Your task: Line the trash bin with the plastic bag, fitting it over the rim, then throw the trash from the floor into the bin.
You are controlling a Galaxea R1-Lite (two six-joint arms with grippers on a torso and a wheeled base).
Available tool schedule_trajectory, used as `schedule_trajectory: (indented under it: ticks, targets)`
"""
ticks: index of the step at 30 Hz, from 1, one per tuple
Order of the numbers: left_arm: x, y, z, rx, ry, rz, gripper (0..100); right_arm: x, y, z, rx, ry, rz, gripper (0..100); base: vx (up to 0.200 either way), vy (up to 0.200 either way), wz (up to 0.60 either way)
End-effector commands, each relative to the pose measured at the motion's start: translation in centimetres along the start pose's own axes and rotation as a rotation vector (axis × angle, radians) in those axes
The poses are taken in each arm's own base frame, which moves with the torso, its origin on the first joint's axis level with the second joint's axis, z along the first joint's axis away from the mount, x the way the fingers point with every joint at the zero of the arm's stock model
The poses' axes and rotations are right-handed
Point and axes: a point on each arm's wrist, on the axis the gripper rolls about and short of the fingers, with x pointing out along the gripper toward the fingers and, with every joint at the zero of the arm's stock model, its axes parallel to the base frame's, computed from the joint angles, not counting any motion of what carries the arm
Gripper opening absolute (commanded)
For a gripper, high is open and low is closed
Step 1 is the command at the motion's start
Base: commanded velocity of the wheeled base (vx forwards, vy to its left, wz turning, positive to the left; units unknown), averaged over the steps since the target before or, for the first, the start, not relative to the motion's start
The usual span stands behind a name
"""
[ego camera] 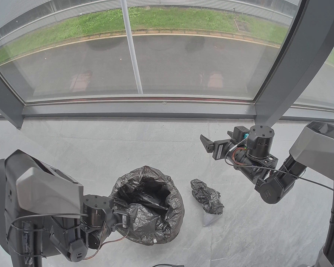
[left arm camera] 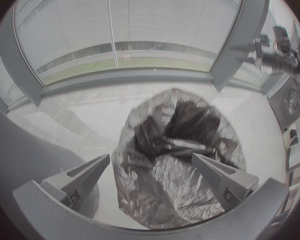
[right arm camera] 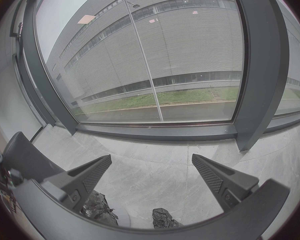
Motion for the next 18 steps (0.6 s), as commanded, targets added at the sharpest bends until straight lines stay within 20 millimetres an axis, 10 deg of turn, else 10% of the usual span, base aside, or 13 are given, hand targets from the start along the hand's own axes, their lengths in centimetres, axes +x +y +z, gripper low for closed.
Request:
schedule_trajectory:
  ticks: [1,12,18]
  targets:
    - [-4.5,0.5,7.4,-0.084,-0.308,-0.008,100,0.4,-0.1,-2.1,-0.034,0.055,-0.003,100,0.000,0.000,0.00]
    - [-13.1,4.8,15.5,-0.130,-0.585,0.063,100,-0.4,0.0,-6.4,-0.159,0.209,0.001,100,0.000,0.000,0.00]
    - [-18.2,7.0,17.6,-0.211,-0.662,0.015,100,-0.2,0.2,-4.9,-0.251,0.270,-0.005,100,0.000,0.000,0.00]
